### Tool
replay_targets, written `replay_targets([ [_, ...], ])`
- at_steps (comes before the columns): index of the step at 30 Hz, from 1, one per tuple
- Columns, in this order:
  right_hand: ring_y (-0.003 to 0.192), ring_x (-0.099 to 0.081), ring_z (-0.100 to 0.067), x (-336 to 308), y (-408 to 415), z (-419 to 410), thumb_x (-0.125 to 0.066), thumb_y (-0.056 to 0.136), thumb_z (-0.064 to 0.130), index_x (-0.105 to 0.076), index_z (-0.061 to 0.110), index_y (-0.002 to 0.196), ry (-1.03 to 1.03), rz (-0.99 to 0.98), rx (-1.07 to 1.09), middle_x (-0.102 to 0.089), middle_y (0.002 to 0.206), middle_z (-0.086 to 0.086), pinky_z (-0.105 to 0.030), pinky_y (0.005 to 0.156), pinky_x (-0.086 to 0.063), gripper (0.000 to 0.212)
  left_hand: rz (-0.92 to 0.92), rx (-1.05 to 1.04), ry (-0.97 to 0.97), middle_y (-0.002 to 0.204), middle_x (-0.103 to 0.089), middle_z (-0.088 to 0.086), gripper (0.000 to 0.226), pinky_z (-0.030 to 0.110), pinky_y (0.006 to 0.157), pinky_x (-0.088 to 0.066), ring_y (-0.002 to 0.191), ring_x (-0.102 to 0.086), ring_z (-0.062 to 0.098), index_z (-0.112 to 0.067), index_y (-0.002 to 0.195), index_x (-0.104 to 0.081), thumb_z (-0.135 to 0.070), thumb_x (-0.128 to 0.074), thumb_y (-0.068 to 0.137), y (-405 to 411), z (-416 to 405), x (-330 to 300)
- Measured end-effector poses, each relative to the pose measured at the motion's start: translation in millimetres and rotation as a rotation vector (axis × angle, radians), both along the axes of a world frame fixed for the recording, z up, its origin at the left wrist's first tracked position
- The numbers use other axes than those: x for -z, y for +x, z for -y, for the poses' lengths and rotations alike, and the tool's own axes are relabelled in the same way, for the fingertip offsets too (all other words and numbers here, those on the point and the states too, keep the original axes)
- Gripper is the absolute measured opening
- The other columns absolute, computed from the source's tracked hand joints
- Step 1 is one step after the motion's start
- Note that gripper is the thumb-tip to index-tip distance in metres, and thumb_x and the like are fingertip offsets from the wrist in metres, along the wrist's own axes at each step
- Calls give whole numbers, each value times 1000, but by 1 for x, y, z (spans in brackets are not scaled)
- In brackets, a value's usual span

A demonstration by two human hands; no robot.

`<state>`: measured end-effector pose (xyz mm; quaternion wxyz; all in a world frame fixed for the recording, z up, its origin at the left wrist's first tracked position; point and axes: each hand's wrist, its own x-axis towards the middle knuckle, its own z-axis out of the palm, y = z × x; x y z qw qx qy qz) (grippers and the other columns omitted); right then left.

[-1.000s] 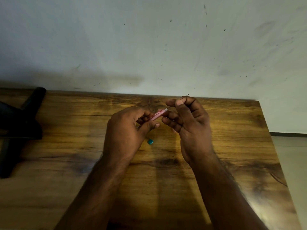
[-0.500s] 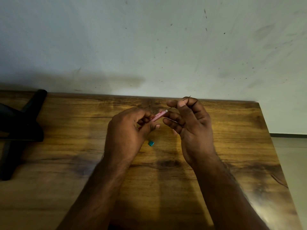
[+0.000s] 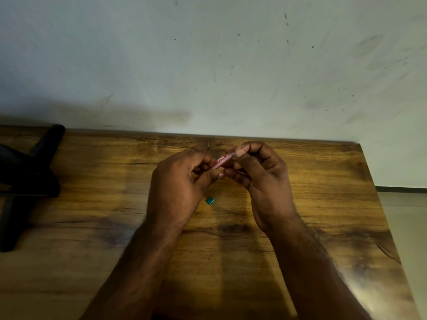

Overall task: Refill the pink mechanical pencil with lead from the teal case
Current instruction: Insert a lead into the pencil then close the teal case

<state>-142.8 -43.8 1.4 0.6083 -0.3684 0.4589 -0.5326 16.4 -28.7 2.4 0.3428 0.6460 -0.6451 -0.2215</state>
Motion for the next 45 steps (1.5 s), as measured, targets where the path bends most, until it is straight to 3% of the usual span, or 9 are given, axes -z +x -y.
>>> replay_targets([
  [9,90,-74,-27,1,-3,0,-52,104,3,-72,10,98,52,21,-15,-77,98,-14,-40,82,-62,22,-14,-4,-10,89,-72,-12,27,13,65,-44,80,-63,-3,-20,104,-79,-29,-87,79,1,1,1],
  [16,86,-76,-25,1,-4,2,-60,97,37,-74,9,99,180,104,26,-78,93,-10,-34,77,-62,32,-17,27,-24,88,-72,-13,28,15,64,-47,80,-63,-5,-20,105,-79,-30,-86,80,2,0,1],
  [20,76,-73,-21,6,-20,8,-59,105,21,-73,9,98,123,-177,130,-78,89,-5,-29,59,-57,19,-9,25,-27,91,-74,-12,30,15,65,-47,82,-62,-7,-21,109,-79,-34,-82,81,4,1,2],
  [24,75,-70,-4,14,-47,12,-70,97,23,-74,24,93,25,-720,199,-76,84,8,-29,66,-53,6,0,19,-23,93,-74,-8,29,37,68,-57,82,-66,9,-22,111,-79,-34,-81,84,9,2,5],
  [28,69,-66,-1,16,-52,9,-75,91,31,-73,32,87,-9,-1026,43,-72,77,16,-26,61,-49,5,0,9,-19,96,-72,-6,29,45,71,-56,89,-65,18,-21,111,-81,-29,-84,83,11,3,9],
  [35,74,-63,1,5,-53,4,-75,91,30,-74,37,92,-4,-1240,-117,-70,85,21,-22,59,-44,7,-21,-1,3,99,-70,-6,29,46,75,-57,93,-64,18,-22,112,-80,-30,-82,84,12,4,11],
  [41,84,-69,-16,2,-46,2,-68,96,19,-77,34,99,79,-1329,-187,-75,95,7,-33,71,-58,19,-13,3,-2,94,-66,-11,29,37,71,-55,88,-62,14,-24,111,-80,-30,-83,83,10,5,12],
  [45,82,-69,-19,4,-38,2,-66,91,18,-72,34,96,59,-1405,-196,-74,91,7,-33,69,-55,17,-69,3,-1,94,-67,-16,28,32,69,-55,86,-62,3,-27,109,-80,-33,-82,82,9,5,14],
])
